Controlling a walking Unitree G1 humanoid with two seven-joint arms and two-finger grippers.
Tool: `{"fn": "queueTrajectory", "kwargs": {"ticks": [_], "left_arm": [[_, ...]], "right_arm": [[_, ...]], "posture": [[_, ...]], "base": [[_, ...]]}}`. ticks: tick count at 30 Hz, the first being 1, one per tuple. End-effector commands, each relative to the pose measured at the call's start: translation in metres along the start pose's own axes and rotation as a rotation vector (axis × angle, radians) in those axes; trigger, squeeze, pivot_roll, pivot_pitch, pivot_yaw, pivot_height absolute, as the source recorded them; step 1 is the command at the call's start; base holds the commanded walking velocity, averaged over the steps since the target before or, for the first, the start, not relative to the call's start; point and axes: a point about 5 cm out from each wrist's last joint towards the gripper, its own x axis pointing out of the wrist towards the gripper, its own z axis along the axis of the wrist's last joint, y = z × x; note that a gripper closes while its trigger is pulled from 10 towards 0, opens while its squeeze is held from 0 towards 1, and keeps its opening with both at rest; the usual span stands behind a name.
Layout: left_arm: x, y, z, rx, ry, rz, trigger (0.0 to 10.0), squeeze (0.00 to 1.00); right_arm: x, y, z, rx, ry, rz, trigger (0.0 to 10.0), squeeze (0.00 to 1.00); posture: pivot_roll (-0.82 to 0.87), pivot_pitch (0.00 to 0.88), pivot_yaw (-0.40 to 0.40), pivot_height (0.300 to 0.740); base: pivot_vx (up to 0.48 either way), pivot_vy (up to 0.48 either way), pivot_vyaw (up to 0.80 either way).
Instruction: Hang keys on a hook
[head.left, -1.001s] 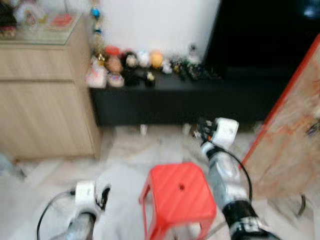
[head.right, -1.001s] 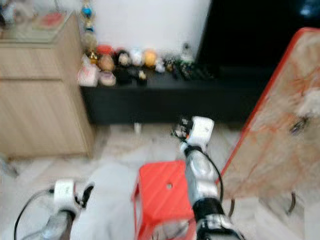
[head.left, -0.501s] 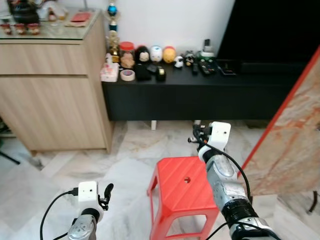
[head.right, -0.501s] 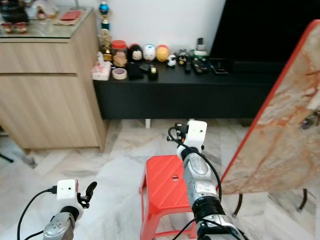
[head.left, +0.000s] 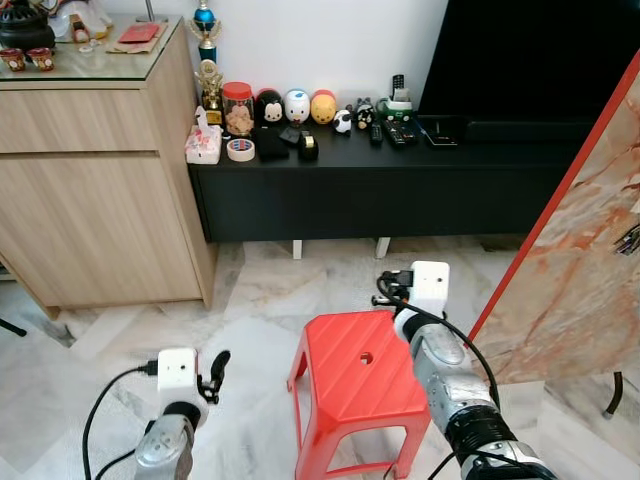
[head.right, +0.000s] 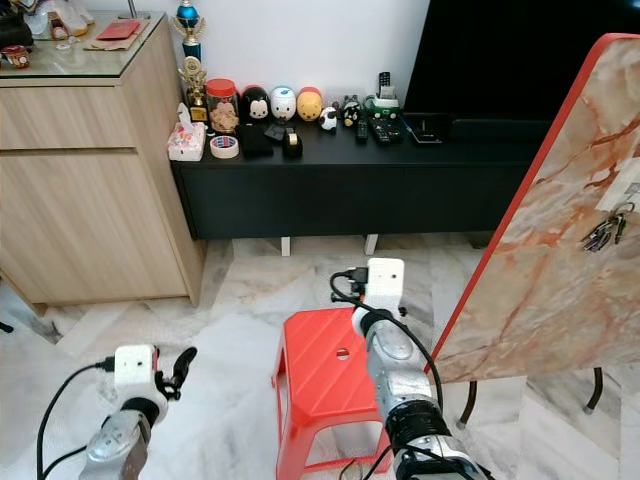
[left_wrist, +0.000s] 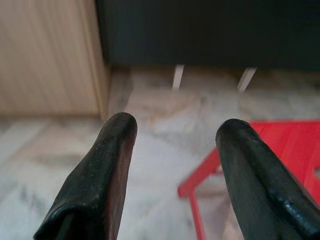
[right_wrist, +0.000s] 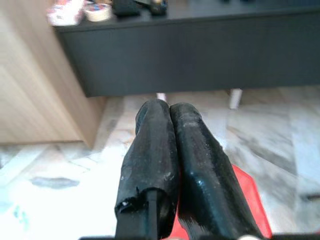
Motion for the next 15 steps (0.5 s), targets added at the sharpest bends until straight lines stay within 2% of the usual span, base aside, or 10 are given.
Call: {"fn": "queueTrajectory", "kwargs": {"ticks": [1,5,6,7,12,15], "left_arm": [[0.007,-0.002,0.017,-0.001,-0.067,-0.043,10.0,0.0],[0.012,-0.008,0.031,-0.01,-0.12,-0.098,10.0,0.0],[0.014,-0.012,0.036,-0.012,-0.136,-0.138,10.0,0.0],[0.017,-0.024,0.05,-0.017,-0.169,-0.249,10.0,0.0],[0.017,-0.047,0.069,-0.014,-0.203,-0.444,10.0,0.0],[0.016,-0.051,0.072,-0.004,-0.207,-0.473,10.0,0.0]], "right_arm": [[0.002,0.003,0.01,0.007,-0.017,0.036,10.0,0.0],[0.001,0.007,0.012,0.035,-0.019,0.069,10.0,0.0],[0.001,0.008,0.014,0.042,-0.023,0.081,10.0,0.0],[0.0,0.012,0.018,0.061,-0.027,0.108,10.0,0.0],[-0.003,0.027,0.027,0.032,-0.039,0.198,10.0,0.0],[-0.004,0.028,0.029,0.032,-0.038,0.206,10.0,0.0]], "posture": [[0.12,0.0,-0.102,0.74],[0.13,0.0,-0.1,0.74],[0.13,0.0,-0.1,0.74],[0.13,0.0,-0.098,0.74],[0.13,0.0,-0.093,0.74],[0.12,0.0,-0.092,0.74]], "base": [[0.0,0.0,0.0],[0.0,0.0,0.0],[0.0,0.0,0.0],[0.0,0.0,0.0],[0.0,0.0,0.0],[0.0,0.0,0.0]]}}
